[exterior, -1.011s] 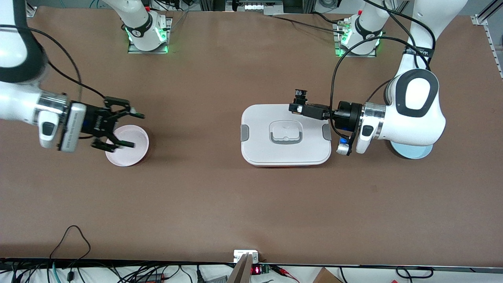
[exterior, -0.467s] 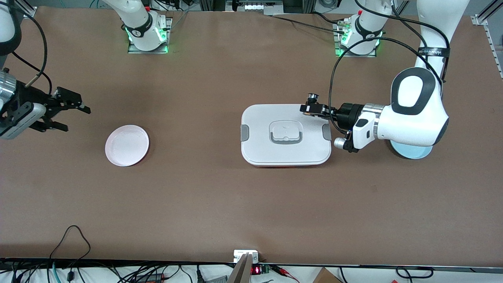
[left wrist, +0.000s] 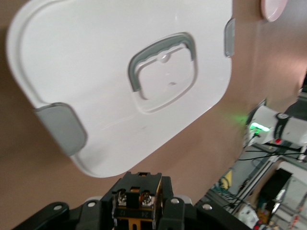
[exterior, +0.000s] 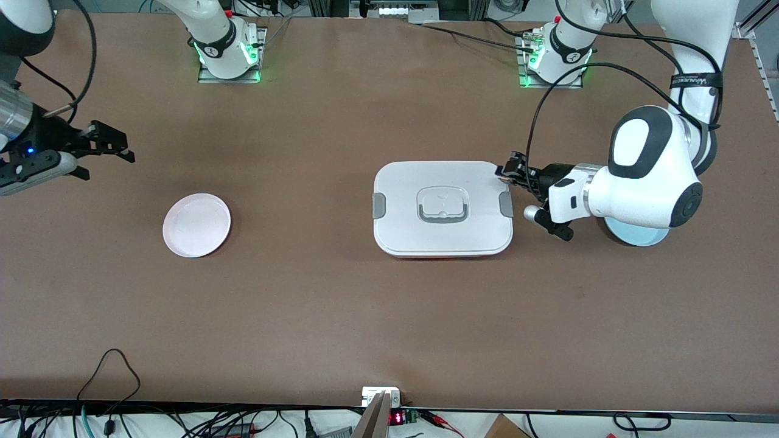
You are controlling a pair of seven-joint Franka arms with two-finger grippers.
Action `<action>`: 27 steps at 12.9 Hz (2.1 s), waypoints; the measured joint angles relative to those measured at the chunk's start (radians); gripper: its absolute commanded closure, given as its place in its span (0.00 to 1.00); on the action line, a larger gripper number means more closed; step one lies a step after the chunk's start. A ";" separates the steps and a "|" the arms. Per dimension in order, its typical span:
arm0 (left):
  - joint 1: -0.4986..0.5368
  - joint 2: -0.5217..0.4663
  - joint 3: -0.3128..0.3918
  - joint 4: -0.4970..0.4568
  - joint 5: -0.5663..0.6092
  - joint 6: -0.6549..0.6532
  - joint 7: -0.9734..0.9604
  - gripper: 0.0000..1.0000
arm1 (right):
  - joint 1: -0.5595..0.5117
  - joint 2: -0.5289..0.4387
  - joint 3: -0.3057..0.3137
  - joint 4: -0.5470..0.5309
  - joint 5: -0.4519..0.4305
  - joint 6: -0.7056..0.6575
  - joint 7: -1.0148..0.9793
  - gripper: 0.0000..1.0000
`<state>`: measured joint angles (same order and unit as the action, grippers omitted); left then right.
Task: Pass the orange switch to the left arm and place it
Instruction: 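Lower the orange switch with the left gripper onto the blue plate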
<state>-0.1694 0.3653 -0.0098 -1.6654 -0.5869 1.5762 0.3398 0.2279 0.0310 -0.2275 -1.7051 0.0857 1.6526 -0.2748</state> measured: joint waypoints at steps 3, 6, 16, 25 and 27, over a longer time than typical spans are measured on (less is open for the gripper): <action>0.026 0.008 0.002 0.000 0.118 -0.003 0.095 0.80 | 0.011 0.000 0.025 0.010 -0.047 -0.012 0.113 0.00; 0.044 0.018 0.003 0.000 0.268 -0.004 0.198 0.80 | 0.010 0.001 0.024 0.047 -0.068 -0.011 0.118 0.00; 0.148 0.074 0.009 0.000 0.667 0.166 0.565 0.81 | 0.013 0.031 0.027 0.059 -0.088 0.031 0.119 0.00; 0.286 0.172 0.011 -0.041 0.732 0.349 0.865 0.82 | 0.022 0.117 0.026 0.133 -0.101 0.087 0.119 0.00; 0.311 0.173 0.012 -0.076 0.732 0.391 0.930 0.82 | 0.018 0.117 0.023 0.134 -0.101 0.050 0.119 0.00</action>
<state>0.1416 0.5386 0.0021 -1.7418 0.1450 1.9675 1.2702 0.2456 0.1481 -0.2042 -1.5714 -0.0157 1.7026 -0.1559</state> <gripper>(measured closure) 0.652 0.000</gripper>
